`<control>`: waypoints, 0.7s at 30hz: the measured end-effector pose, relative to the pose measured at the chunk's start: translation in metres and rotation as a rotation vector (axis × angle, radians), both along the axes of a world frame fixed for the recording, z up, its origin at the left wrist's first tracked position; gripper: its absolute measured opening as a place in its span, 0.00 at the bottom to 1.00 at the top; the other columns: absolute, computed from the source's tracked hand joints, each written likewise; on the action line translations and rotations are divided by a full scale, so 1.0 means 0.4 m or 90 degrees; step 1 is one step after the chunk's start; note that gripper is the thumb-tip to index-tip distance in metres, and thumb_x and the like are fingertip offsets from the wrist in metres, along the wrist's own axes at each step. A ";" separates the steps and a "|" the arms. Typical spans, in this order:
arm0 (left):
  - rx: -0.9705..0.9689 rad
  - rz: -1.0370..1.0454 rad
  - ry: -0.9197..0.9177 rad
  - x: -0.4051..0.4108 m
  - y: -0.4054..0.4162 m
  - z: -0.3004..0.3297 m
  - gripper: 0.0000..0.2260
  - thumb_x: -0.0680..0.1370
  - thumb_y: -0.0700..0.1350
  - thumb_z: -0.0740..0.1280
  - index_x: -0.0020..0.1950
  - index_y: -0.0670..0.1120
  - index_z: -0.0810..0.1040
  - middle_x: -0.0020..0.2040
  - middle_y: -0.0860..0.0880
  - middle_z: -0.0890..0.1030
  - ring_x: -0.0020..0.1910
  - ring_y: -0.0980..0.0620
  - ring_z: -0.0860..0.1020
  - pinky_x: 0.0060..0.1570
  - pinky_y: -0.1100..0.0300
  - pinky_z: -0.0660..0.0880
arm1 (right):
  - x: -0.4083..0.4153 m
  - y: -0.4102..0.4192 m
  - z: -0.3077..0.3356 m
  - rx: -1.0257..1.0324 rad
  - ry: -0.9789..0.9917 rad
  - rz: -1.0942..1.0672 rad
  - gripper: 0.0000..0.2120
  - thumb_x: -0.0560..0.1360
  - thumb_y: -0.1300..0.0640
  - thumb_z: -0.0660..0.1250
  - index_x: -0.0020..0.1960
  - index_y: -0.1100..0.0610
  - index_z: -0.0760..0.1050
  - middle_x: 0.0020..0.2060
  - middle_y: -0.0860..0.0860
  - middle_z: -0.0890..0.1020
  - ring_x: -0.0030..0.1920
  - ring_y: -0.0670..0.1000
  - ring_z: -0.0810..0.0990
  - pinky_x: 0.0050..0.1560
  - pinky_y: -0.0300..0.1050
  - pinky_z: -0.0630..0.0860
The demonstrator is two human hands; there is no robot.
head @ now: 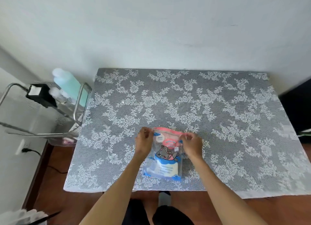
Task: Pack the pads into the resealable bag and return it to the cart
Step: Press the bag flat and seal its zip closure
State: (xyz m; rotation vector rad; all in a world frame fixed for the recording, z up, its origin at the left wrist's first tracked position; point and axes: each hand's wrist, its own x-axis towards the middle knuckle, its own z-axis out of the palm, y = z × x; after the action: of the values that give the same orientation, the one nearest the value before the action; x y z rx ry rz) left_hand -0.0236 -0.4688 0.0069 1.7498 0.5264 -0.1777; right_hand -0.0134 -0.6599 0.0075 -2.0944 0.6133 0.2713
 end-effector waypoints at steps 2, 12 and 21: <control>-0.084 0.022 -0.015 0.001 0.001 0.021 0.07 0.81 0.43 0.62 0.53 0.40 0.72 0.47 0.38 0.82 0.40 0.46 0.79 0.44 0.51 0.77 | 0.006 -0.009 0.010 0.021 0.006 0.021 0.08 0.79 0.55 0.65 0.52 0.60 0.77 0.38 0.52 0.83 0.21 0.44 0.76 0.24 0.40 0.77; -0.152 0.037 -0.041 0.051 0.025 0.113 0.07 0.77 0.43 0.69 0.51 0.40 0.83 0.41 0.44 0.84 0.37 0.52 0.83 0.37 0.62 0.80 | 0.047 -0.066 0.129 0.181 -0.048 0.063 0.05 0.74 0.50 0.71 0.48 0.49 0.81 0.32 0.54 0.84 0.22 0.47 0.70 0.22 0.35 0.65; -0.102 -0.030 -0.079 0.080 0.053 0.194 0.09 0.77 0.42 0.68 0.50 0.35 0.82 0.40 0.44 0.83 0.38 0.50 0.82 0.41 0.60 0.80 | 0.104 -0.087 0.218 0.140 -0.052 0.183 0.09 0.75 0.54 0.71 0.53 0.57 0.82 0.39 0.54 0.86 0.35 0.61 0.81 0.39 0.53 0.79</control>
State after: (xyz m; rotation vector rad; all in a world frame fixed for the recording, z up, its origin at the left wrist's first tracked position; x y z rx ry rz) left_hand 0.0086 -0.4477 0.0846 1.6067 0.3712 -0.1401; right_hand 0.0282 -0.6948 0.0947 -1.9643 0.2211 0.3954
